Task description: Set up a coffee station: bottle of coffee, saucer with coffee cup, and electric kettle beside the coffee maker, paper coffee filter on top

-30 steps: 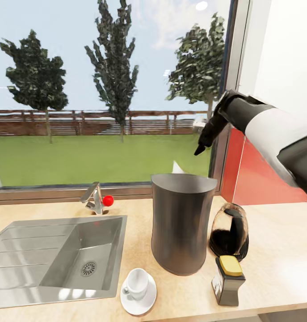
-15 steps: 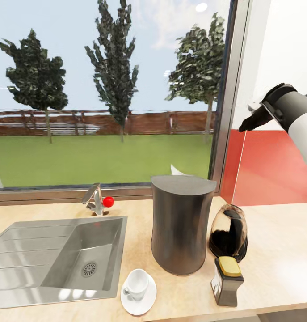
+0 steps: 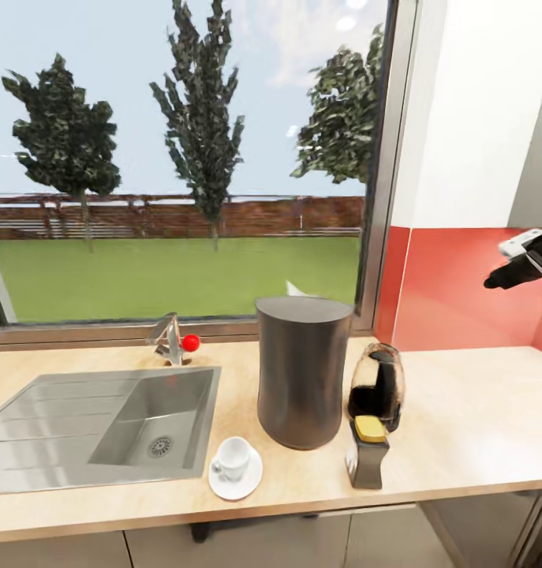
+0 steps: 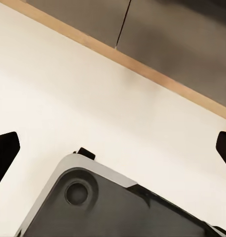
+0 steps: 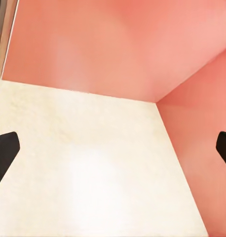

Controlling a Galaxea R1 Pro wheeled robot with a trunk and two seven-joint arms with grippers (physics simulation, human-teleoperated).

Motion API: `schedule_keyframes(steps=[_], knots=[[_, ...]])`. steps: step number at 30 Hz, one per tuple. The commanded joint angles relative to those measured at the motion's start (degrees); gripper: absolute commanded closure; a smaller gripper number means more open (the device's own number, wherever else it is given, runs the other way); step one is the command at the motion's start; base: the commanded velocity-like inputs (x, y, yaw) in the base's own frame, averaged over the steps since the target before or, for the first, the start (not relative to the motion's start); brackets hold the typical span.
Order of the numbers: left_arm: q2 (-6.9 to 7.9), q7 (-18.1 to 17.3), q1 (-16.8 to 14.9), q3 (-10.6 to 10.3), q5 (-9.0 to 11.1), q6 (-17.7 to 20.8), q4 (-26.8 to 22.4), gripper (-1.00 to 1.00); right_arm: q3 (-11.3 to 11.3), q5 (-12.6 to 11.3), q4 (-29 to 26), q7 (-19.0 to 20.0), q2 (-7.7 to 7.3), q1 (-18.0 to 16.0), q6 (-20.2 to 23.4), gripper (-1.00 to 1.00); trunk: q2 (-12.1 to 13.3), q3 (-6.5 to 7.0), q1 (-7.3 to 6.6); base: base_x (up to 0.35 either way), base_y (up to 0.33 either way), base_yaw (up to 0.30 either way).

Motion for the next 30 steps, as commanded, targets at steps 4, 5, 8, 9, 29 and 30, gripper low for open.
schedule_keyframes(steps=[4,5,8,9,29,30], knots=[[-0.01,-0.4,0.0,-0.2,0.6,-0.1,0.1,-1.00,-0.1,-2.3,0.0,0.4,-1.15,2.7,-2.6,-1.00,0.0,-0.02,-0.02,-0.315,-0.104,0.000],[-0.03,-0.4,0.0,-0.2,0.5,-0.1,0.1,-1.00,-0.1,-3.2,0.0,0.4,-1.48,3.3,-3.0,-1.00,0.0,-0.02,-0.02,-0.315,-0.103,0.000],[-0.08,-0.4,0.0,-0.2,0.4,0.2,0.1,-1.00,-0.1,-4.3,0.0,0.4,-2.04,4.7,-3.3,-1.00,0.0,-0.02,-0.02,-0.315,-0.103,0.000],[-0.09,-0.4,0.0,-0.2,0.4,0.2,0.1,-1.00,-0.1,-4.5,0.0,0.4,-2.17,5.4,-3.4,-1.00,0.0,-0.02,-0.02,-0.315,-0.104,0.000],[-0.10,-0.4,0.0,-0.2,0.3,0.4,0.1,-1.00,-0.1,-6.3,0.0,0.3,-3.08,33.1,-5.5,-1.00,0.0,-0.02,-0.02,-0.315,-0.115,0.000],[-0.10,-0.4,0.0,-0.2,0.3,0.4,0.1,-1.00,-0.1,-6.8,0.0,0.4,-3.05,34.4,-6.1,-1.00,0.0,-0.02,-0.02,-0.315,-0.107,0.000]])
